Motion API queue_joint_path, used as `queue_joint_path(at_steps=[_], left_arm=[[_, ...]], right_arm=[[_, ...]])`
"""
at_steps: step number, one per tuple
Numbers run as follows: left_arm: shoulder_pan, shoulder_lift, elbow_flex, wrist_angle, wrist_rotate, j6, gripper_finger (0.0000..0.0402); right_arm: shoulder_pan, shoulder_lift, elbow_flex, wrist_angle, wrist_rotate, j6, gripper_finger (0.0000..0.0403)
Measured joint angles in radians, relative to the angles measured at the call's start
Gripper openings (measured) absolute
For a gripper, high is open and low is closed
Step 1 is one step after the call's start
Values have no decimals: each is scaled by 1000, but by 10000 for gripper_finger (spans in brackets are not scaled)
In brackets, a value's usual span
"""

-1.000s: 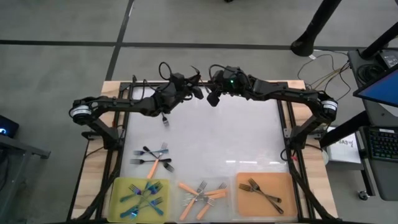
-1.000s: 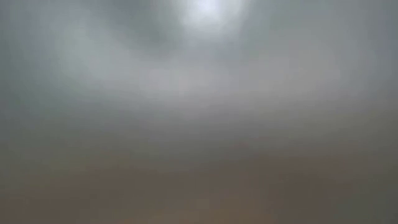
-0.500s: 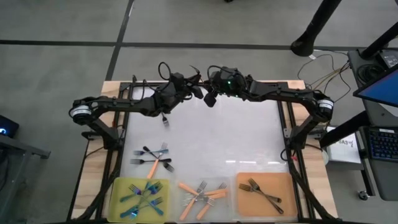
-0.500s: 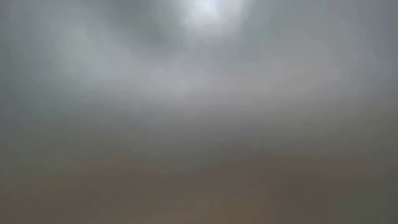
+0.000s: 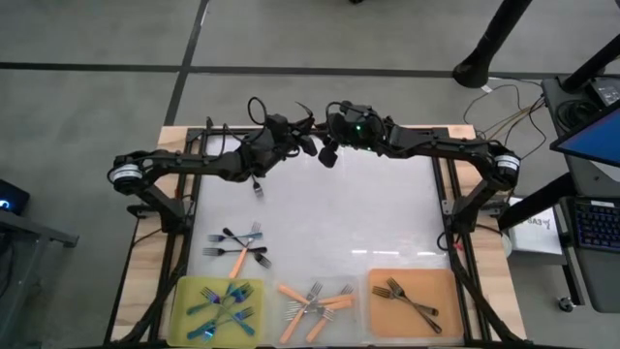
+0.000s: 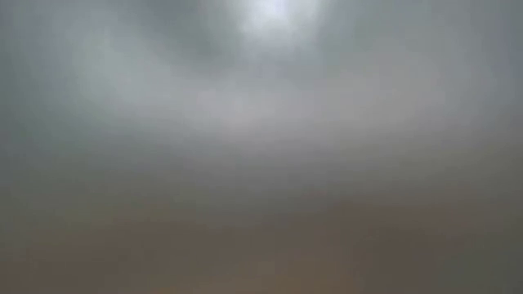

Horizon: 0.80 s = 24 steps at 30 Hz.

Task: Sort silverware by color (type)
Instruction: Put the black fork into the orange bin

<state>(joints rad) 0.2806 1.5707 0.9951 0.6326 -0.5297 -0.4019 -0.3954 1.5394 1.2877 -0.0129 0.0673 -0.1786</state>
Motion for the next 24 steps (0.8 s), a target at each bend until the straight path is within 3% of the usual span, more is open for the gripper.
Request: queue_joint_path(at_steps=[10, 18, 24], left_arm=[[1, 0, 0, -2, 1, 8, 0], [1, 0, -1, 5, 10, -2, 0], [1, 0, -1, 13, 15, -4, 0]], right_arm=[[-1, 0, 0, 3, 0, -20, 88], [-3, 0, 0, 2, -10, 1, 17], [-4, 0, 0, 3, -15, 28, 10]])
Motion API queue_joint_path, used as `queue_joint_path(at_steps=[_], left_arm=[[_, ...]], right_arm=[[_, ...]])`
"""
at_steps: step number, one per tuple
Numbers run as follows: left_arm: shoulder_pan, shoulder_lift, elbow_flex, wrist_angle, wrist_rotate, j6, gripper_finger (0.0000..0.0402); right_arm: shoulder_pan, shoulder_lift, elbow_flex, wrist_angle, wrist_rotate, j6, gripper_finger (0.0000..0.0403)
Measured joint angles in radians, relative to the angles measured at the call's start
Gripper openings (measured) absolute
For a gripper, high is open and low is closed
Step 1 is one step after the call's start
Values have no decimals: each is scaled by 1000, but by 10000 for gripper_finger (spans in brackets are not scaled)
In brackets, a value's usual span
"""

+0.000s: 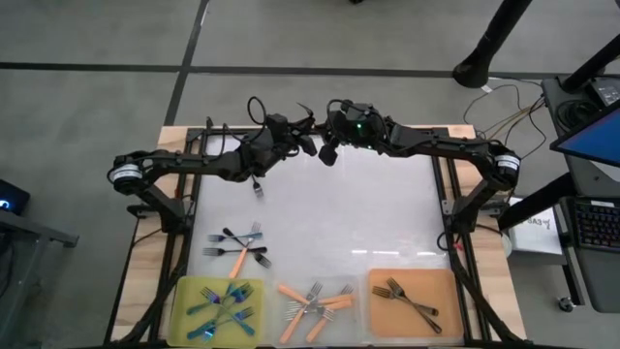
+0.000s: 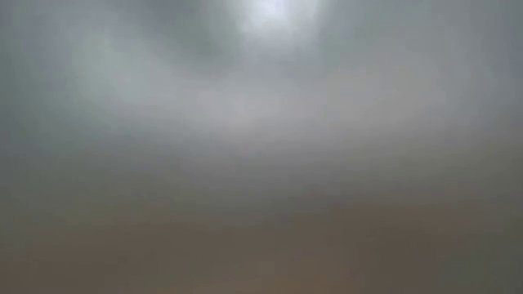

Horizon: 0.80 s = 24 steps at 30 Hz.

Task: Sort silverware by color (type)
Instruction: Put the black fork into the orange bin

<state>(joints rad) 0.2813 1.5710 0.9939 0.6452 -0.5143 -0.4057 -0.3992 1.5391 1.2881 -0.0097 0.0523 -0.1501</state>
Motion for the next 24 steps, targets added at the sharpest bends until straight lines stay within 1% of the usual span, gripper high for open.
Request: queue_joint_path(at_steps=[2, 4, 6, 8, 12, 17, 19, 20, 22, 24], left_arm=[[0, 0, 0, 2, 1, 18, 0], [0, 0, 0, 2, 6, 78, 4], [0, 1, 0, 0, 9, 132, 16], [0, 1, 0, -10, 9, 156, 34], [2, 1, 0, -42, 9, 189, 77], [-2, 1, 0, -91, 18, 179, 120], [-5, 1, 0, -115, 81, 151, 130], [-5, 1, 0, -126, 144, 132, 133], [-5, 1, 0, -128, 318, 100, 136], [-8, 12, 1, -96, 524, 97, 135]], right_arm=[[0, 0, 1, -1, 3, -1, 10], [0, 0, 1, -7, 3, -1, 9], [1, 0, 1, -16, 4, -6, 9], [2, -1, 1, -34, 24, -16, 9], [0, -15, 9, -91, 104, -19, 9], [-18, -67, 68, -255, 211, -28, 9], [-21, -100, 86, -335, 213, -23, 9], [-21, -120, 89, -373, 211, -19, 9], [-19, -162, 91, -456, 209, -7, 9], [-18, -208, 91, -538, 208, 23, 9]])
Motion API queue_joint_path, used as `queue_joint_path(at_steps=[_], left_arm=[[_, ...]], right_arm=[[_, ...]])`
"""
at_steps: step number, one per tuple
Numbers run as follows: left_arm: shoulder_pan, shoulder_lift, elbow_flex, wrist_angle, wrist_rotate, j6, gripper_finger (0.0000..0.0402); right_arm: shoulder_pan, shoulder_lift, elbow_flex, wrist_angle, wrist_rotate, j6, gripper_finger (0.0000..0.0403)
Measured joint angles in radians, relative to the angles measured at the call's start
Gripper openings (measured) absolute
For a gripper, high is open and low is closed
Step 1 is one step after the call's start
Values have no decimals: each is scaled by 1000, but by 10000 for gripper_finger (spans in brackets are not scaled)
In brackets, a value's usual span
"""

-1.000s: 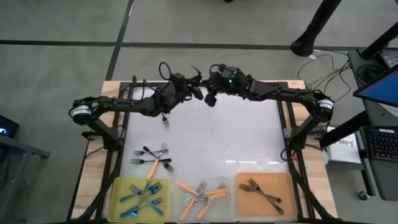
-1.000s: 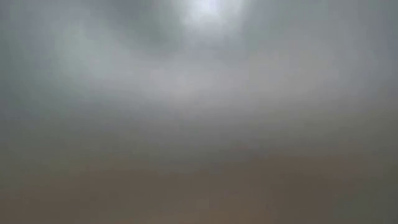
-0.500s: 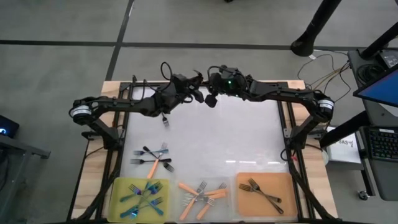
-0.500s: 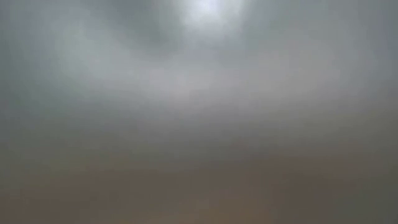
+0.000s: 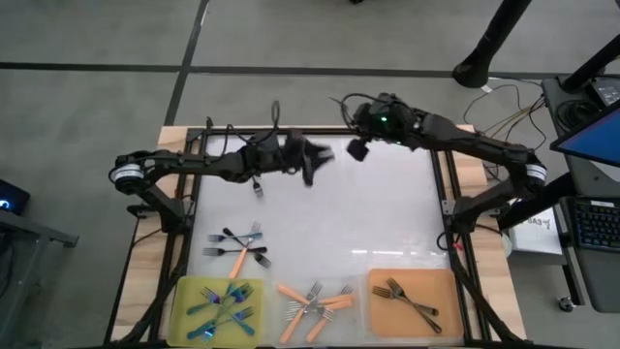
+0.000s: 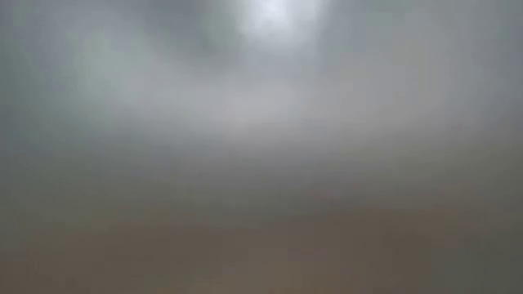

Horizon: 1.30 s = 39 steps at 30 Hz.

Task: Sort silverware by color (type)
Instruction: Put the black fork into the orange bin

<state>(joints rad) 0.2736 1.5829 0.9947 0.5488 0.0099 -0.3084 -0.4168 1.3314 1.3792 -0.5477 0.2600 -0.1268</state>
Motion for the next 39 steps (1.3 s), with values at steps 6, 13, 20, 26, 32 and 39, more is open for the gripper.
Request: queue_joint_path(at_steps=[6, 13, 20, 26, 32, 39], left_arm=[[-51, 44, 0, 70, 296, -7, 127], [-68, 66, 0, 61, 283, -13, 126], [-79, 64, 0, -43, -21, -79, 125], [-112, 63, 0, -232, -345, -128, 125], [-163, 63, 0, -355, -545, -162, 125], [-224, 63, 0, -392, -725, -190, 125]], right_arm=[[43, -127, -11, -184, -5, 156, 9], [268, -231, -116, -330, -6, 442, 9], [605, -259, -279, -364, 68, 831, 9], [811, -256, -320, -366, 65, 1109, 9], [969, -247, -284, -360, -9, 1296, 9], [1116, -168, -234, -379, -24, 1429, 9]])
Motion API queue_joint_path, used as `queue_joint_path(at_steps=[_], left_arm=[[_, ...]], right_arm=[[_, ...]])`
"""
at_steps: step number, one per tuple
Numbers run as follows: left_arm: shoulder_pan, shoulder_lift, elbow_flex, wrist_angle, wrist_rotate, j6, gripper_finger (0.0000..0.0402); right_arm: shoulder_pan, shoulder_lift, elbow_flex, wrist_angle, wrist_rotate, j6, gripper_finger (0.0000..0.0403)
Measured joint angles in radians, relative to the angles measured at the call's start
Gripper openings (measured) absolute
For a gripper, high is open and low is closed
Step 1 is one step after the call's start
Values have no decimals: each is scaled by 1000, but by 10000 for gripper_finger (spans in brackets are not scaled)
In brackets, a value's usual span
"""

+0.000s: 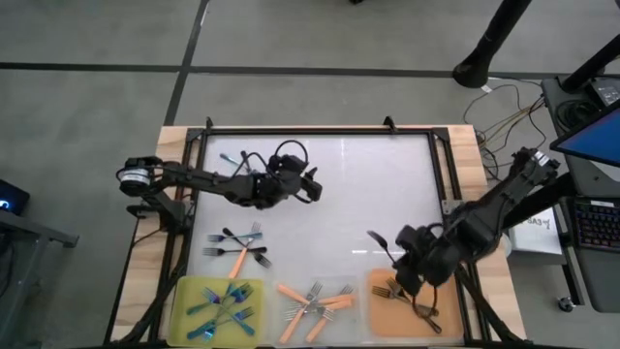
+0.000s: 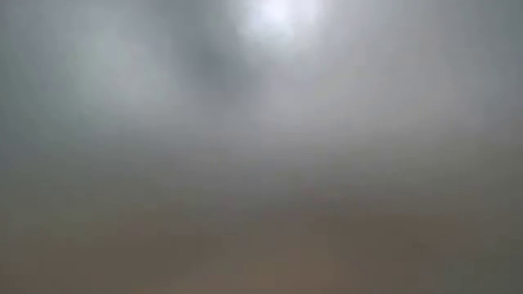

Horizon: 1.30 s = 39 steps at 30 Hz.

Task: Sort silverware by color (type)
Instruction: Put the black fork into the orange bin, then put the blue fork into the yellow bin

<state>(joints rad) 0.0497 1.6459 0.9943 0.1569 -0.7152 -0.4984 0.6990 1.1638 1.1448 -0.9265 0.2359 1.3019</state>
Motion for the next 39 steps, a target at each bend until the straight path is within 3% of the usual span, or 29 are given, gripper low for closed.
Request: queue_joint_path(at_steps=[4, 10, 19, 27, 31, 39], left_arm=[[-24, 0, 0, -27, -84, -30, 125], [-40, -1, 0, -65, -98, -74, 125], [-70, -1, 0, -72, -96, -88, 126], [-79, -7, 0, -171, -76, -88, 126], [-86, -8, 0, -246, -48, -88, 126], [-90, -14, 0, -341, -31, -41, 126]], right_arm=[[58, 88, 14, -51, -43, 73, 9], [96, 215, 34, -135, -179, 110, 9], [153, 391, 68, -138, -453, -68, 9], [143, 451, 73, -142, -487, -93, 17], [132, 442, 73, -143, -548, -59, 40], [78, 397, 80, -173, -551, -84, 95]])
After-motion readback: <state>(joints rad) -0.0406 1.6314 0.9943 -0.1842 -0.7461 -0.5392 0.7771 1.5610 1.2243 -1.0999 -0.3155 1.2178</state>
